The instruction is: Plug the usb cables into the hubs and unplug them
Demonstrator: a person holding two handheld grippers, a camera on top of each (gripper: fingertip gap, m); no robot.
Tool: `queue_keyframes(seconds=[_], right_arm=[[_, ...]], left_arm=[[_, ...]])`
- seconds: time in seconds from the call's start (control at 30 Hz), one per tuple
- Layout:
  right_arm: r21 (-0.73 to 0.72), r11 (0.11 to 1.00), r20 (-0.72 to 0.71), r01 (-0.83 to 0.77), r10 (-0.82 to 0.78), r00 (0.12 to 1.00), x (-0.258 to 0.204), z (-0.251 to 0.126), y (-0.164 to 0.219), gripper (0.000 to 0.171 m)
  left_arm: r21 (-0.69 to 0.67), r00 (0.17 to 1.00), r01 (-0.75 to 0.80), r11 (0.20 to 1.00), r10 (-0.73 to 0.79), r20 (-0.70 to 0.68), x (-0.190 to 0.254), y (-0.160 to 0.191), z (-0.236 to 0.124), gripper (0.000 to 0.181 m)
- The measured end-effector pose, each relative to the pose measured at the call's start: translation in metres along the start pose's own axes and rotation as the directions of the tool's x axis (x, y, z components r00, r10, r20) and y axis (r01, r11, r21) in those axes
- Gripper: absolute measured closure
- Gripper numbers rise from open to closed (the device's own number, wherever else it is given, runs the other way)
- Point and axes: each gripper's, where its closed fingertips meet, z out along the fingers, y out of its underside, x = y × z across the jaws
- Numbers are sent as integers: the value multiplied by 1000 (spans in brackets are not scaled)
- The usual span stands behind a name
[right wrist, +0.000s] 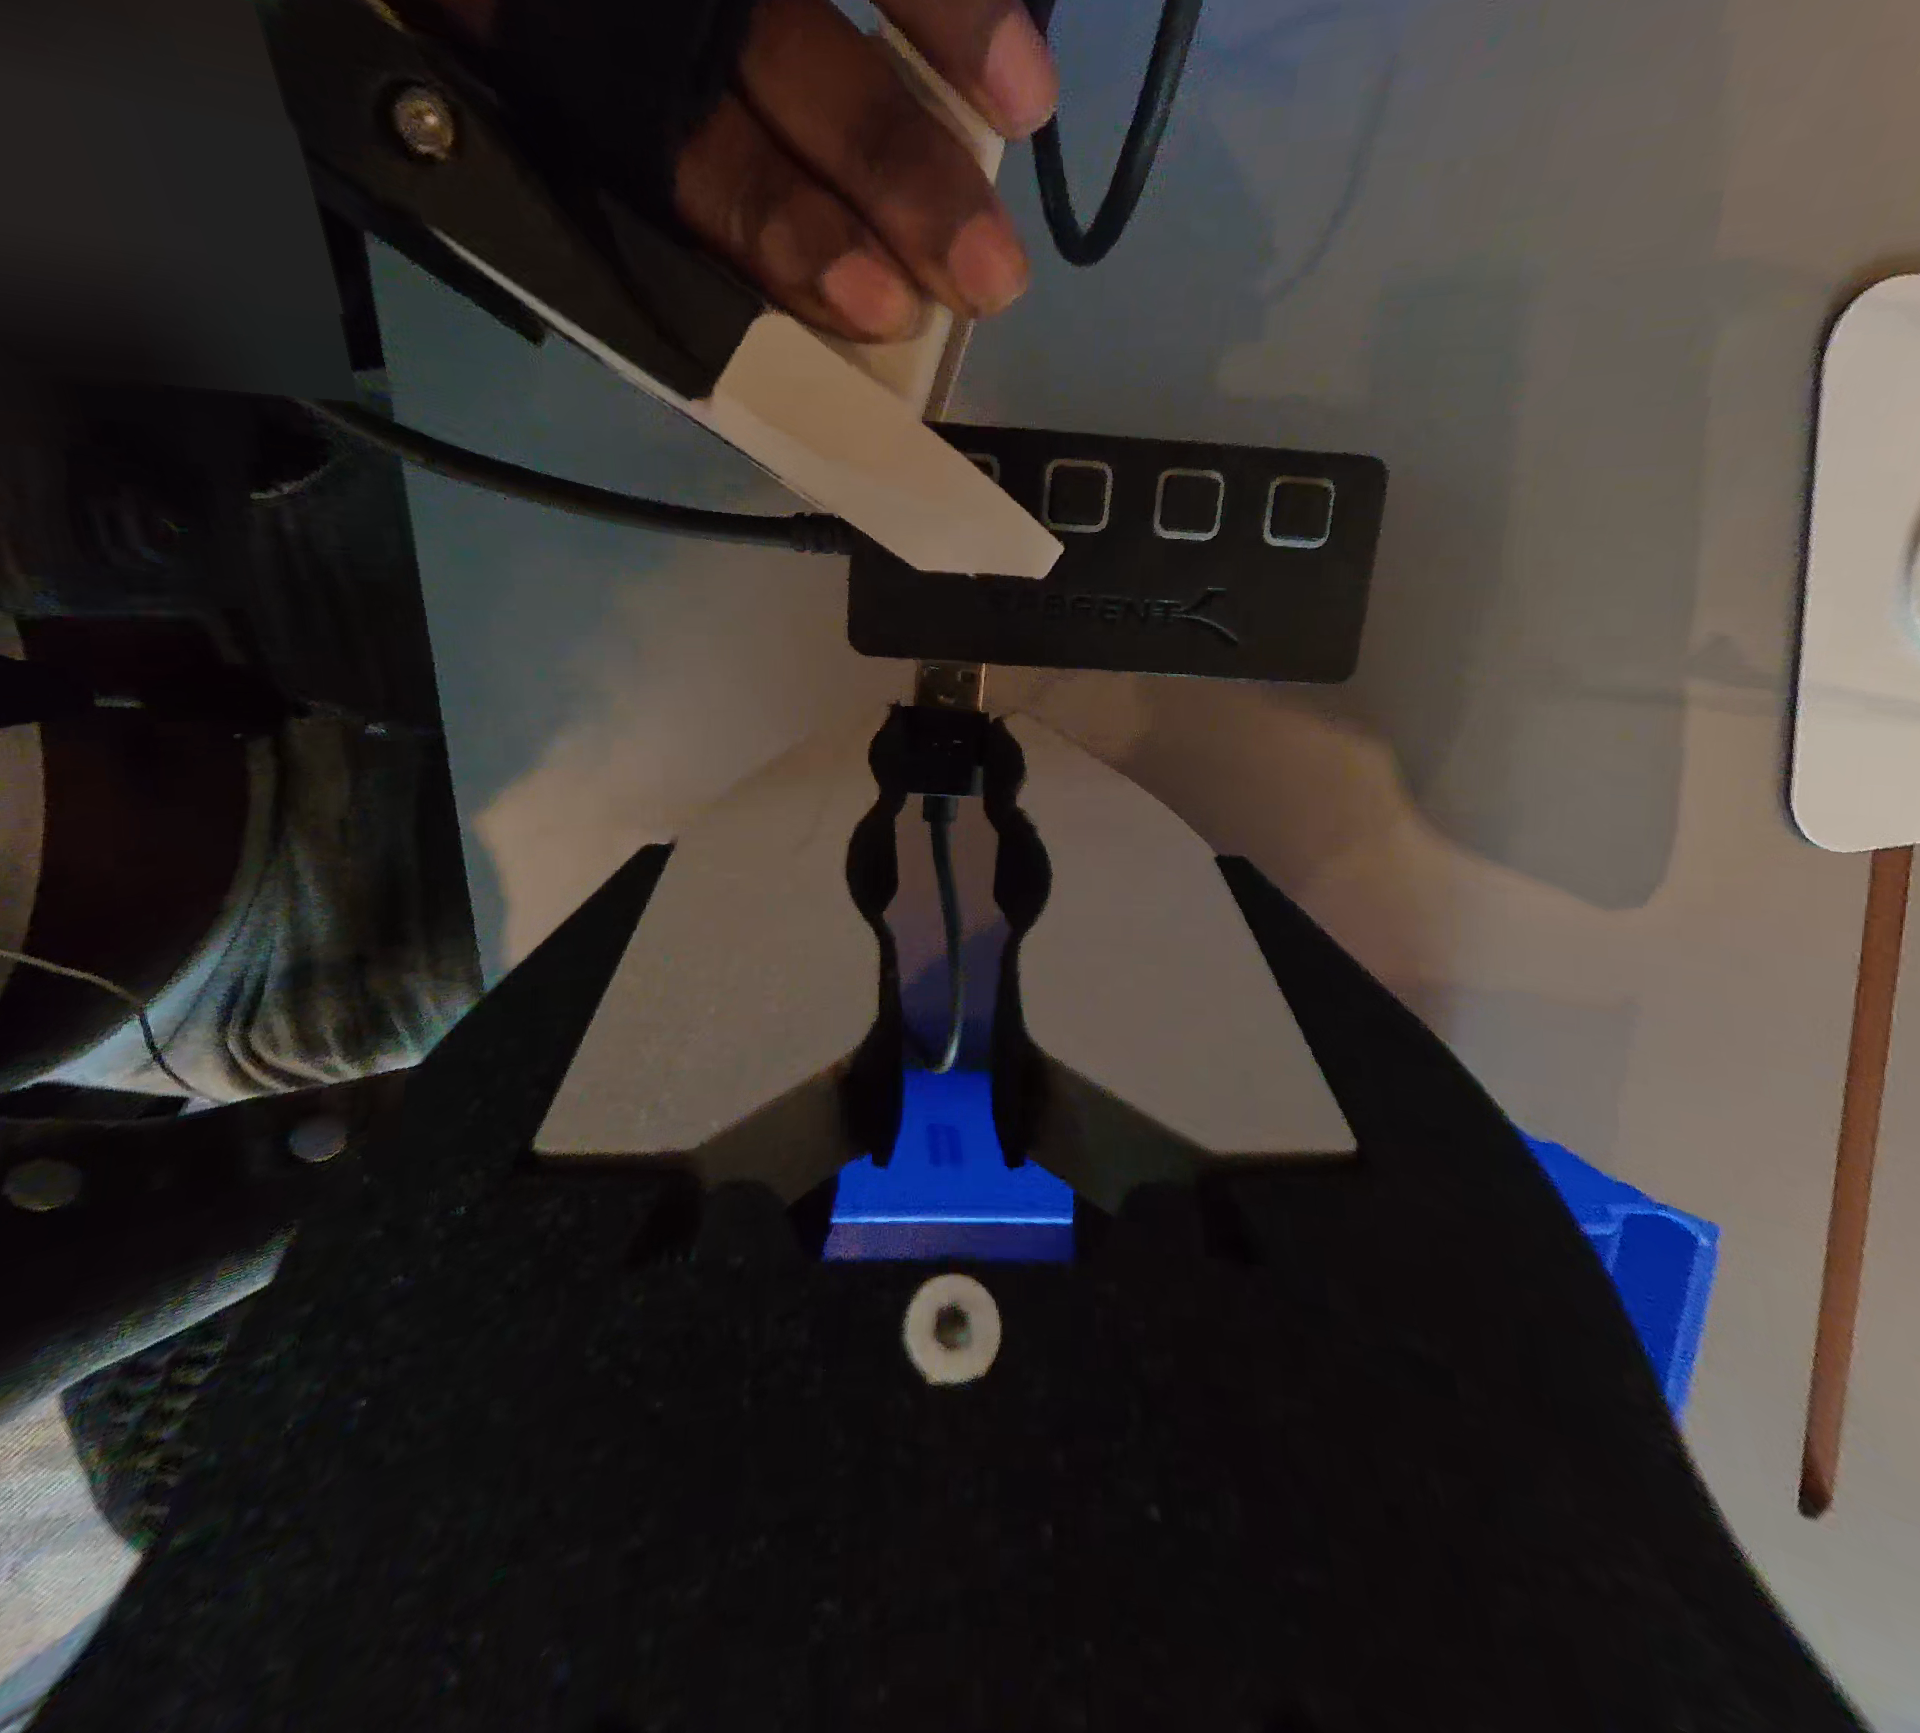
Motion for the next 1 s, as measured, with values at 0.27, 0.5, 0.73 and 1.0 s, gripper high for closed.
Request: queue_keyframes(seconds=[0.27, 0.5, 0.73, 1.0], right_arm=[[21, 1000, 36, -9, 8, 999, -5, 5, 4, 159], [141, 989, -10, -38, 39, 999, 0, -2, -9, 157], [329, 944, -68, -20, 45, 997, 1, -24, -23, 127], [644, 759, -102, -92, 205, 973, -6, -89, 15, 119]], left_arm=[[36, 997, 73, 997, -71, -32, 7, -12, 3, 165], [11, 997, 71, 997, -71, 17, -3, -1, 2, 165], [15, 961, 267, 964, -267, 65, -26, 29, -8, 164], [31, 891, 442, 896, -443, 102, -45, 56, -21, 165]])
